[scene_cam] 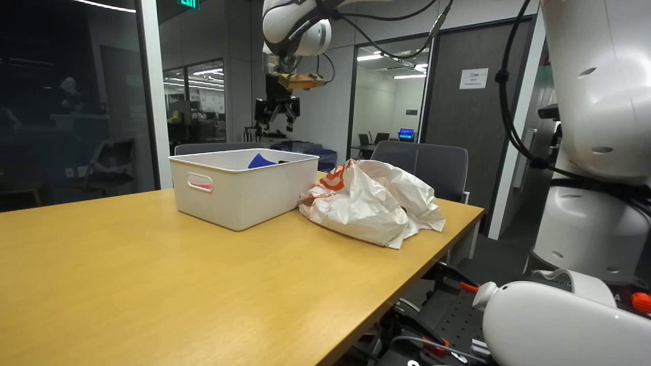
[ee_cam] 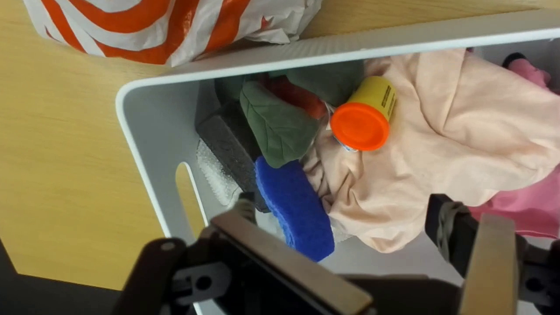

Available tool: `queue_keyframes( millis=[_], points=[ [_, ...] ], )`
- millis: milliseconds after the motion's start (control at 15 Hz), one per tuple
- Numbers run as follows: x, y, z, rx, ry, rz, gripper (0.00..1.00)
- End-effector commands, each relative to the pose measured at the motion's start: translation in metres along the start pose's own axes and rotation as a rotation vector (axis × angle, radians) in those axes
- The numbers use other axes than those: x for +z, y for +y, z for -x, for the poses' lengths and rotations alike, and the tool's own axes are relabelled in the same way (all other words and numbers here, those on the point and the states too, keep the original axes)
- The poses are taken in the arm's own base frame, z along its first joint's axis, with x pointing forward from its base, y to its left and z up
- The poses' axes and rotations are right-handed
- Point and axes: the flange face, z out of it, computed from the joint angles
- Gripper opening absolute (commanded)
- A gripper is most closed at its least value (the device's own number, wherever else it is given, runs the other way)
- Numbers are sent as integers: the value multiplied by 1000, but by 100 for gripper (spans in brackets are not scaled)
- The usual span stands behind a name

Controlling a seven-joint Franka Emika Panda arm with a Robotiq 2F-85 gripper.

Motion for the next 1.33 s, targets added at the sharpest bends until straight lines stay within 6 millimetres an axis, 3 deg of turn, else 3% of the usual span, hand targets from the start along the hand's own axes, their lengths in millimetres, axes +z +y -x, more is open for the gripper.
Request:
queue_keyframes(
  millis=[0, 333, 933, 1000, 1067, 1267],
  points=[
    [27, 9, -39, -45, -44, -22, 100],
    [77, 14, -62, -96, -94, -81, 100],
    [161, 34, -77, -112, -130, -45, 100],
    [166, 34, -77, -116, -131, -50, 75],
    [169, 34, -79, -115, -125, -50, 73],
    [168, 32, -82, -124, -117, -45, 49]
  ],
)
